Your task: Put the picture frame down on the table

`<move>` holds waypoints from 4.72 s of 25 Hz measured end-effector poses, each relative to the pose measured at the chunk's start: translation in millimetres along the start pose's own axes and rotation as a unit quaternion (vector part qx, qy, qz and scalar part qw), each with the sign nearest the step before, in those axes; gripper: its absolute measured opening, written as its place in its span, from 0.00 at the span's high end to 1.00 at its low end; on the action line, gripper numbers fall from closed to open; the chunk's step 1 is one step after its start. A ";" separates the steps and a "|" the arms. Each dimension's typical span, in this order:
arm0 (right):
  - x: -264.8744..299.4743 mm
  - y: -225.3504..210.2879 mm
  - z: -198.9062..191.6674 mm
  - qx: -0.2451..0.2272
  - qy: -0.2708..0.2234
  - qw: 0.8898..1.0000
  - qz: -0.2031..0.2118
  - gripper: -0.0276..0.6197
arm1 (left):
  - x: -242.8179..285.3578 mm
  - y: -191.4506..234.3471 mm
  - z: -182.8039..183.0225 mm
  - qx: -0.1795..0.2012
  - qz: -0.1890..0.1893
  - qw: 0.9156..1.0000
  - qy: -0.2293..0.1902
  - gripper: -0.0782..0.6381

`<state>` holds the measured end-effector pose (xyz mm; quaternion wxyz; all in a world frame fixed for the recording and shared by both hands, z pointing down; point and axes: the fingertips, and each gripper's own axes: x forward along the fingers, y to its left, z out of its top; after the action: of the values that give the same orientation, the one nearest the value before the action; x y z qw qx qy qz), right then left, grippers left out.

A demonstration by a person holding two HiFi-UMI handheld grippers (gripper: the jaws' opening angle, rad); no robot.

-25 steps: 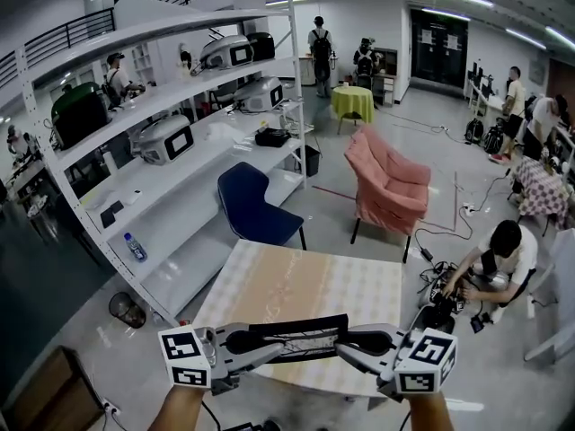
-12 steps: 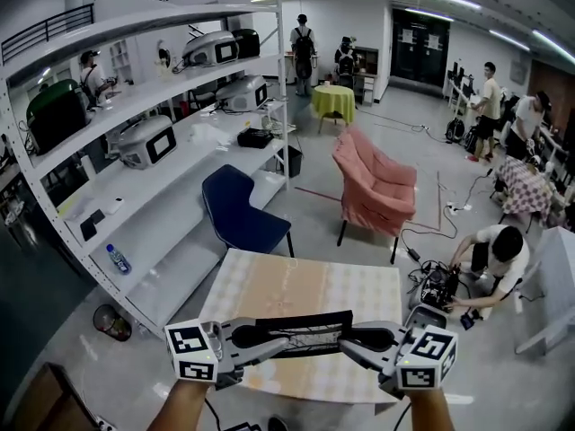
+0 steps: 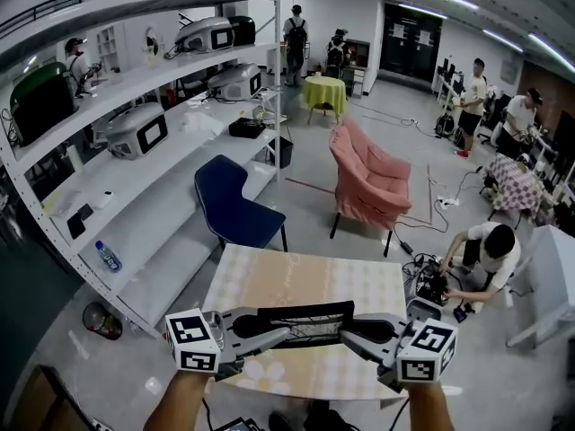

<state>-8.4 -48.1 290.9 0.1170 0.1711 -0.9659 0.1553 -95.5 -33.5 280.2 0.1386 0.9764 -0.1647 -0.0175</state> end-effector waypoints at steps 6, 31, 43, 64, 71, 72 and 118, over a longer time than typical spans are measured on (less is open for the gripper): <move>27.5 -21.7 -4.3 0.012 -0.001 1.000 0.002 0.85 | -6.2 32.8 -7.0 -0.009 0.014 1.000 0.006 0.84; 105.7 -185.8 -52.5 0.061 0.065 0.996 0.003 0.85 | 39.7 209.6 -71.3 -0.016 0.148 0.983 0.111 0.76; 145.3 -264.6 -94.6 0.093 0.102 0.990 0.010 0.85 | 62.0 288.3 -124.8 -0.078 0.159 0.978 0.110 0.76; 212.8 -370.2 -199.4 0.151 0.165 0.975 -0.010 0.85 | 83.1 399.0 -240.8 -0.170 0.188 0.955 0.150 0.75; 233.2 -391.3 -234.7 0.165 0.192 0.967 -0.019 0.85 | 82.9 424.2 -280.1 -0.200 0.196 0.946 0.164 0.75; 235.5 -393.7 -239.7 0.166 0.196 0.966 -0.021 0.84 | 82.9 427.1 -285.0 -0.201 0.197 0.945 0.167 0.74; 253.9 -436.2 -269.3 0.114 0.243 0.951 -0.156 0.80 | 60.9 467.1 -288.0 -0.086 0.354 0.908 0.207 0.58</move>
<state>-33.9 -420.8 724.1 0.3506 0.2891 -0.8454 0.2806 -162.9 -400.9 686.8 0.2501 0.8201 -0.4648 0.2211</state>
